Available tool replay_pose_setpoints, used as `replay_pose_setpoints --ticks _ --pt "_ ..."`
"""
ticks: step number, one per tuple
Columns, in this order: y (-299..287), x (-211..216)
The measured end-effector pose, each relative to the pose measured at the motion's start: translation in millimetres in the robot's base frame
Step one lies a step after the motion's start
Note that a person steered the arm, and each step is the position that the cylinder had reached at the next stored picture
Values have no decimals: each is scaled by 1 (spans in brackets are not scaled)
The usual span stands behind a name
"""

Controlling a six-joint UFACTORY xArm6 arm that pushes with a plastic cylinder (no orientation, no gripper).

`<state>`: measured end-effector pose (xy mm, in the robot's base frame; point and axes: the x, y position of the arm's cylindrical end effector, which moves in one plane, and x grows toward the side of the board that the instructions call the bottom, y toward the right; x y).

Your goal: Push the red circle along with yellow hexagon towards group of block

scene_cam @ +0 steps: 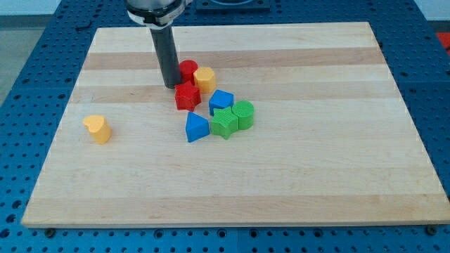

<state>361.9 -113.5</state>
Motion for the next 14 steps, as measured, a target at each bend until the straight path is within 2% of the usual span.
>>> replay_pose_setpoints --ticks 2,8,14 --pt "-58 -41" --pt "71 -41" --pt "102 -8"
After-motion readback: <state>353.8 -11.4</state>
